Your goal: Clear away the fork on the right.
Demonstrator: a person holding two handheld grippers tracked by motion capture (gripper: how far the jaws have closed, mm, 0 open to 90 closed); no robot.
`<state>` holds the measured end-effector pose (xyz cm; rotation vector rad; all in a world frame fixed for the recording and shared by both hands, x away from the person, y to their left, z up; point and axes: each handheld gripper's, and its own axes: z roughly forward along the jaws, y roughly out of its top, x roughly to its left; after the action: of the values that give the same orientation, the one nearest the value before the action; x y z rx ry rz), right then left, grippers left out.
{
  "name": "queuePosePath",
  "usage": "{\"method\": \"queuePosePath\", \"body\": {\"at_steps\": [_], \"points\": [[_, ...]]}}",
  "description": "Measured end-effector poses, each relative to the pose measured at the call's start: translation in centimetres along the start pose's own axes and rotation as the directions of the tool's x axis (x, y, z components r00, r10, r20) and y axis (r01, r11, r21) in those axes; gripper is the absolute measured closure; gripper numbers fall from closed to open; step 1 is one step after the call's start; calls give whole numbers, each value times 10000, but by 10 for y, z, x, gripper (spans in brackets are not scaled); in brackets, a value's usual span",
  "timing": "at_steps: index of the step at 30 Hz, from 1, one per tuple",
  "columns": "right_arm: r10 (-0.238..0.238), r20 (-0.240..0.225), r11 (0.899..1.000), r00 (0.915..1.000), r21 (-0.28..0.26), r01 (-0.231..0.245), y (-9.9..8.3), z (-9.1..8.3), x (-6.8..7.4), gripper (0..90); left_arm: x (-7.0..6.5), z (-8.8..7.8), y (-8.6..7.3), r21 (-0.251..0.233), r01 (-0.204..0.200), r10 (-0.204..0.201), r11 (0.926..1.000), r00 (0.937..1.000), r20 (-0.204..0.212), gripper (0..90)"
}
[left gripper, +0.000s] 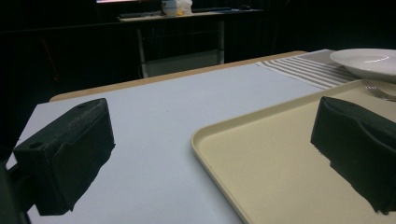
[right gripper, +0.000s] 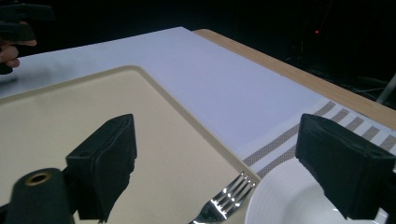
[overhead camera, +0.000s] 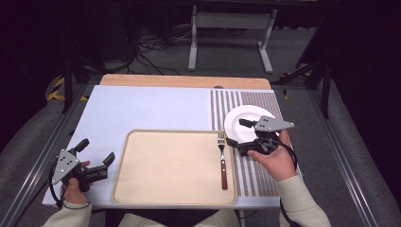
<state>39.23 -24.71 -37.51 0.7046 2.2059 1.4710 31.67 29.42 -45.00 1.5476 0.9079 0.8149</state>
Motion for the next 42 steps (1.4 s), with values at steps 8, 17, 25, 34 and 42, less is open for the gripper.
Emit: {"method": "queuePosePath", "body": {"at_steps": [8, 17, 25, 34, 42], "points": [[285, 191, 9958, 9994, -876, -267, -23, -18, -5, 104, 0, 0, 0, 6, 8, -8, 10000, 10000, -4, 0], [813, 656, 9895, 9945, -1250, -726, -56, -39, -13, 101, 0, -1, 0, -37, 9, -9, 10000, 10000, -19, 0], [1338, 1041, 9844, 9855, -1288, -1201, -90, -54, -15, 102, -1, -1, 1, -94, -24, 24, 10000, 10000, 24, 0], [1636, 1350, 9830, 9773, -1058, -1499, -109, -63, -14, 102, 0, -2, 0, -181, 73, -72, 9998, 9999, 83, 0], [1654, 1474, 9804, 9752, -1321, -1463, -108, -68, -16, 102, 3, -3, 0, -271, 195, -194, 9994, 9998, 33, 0]]}}
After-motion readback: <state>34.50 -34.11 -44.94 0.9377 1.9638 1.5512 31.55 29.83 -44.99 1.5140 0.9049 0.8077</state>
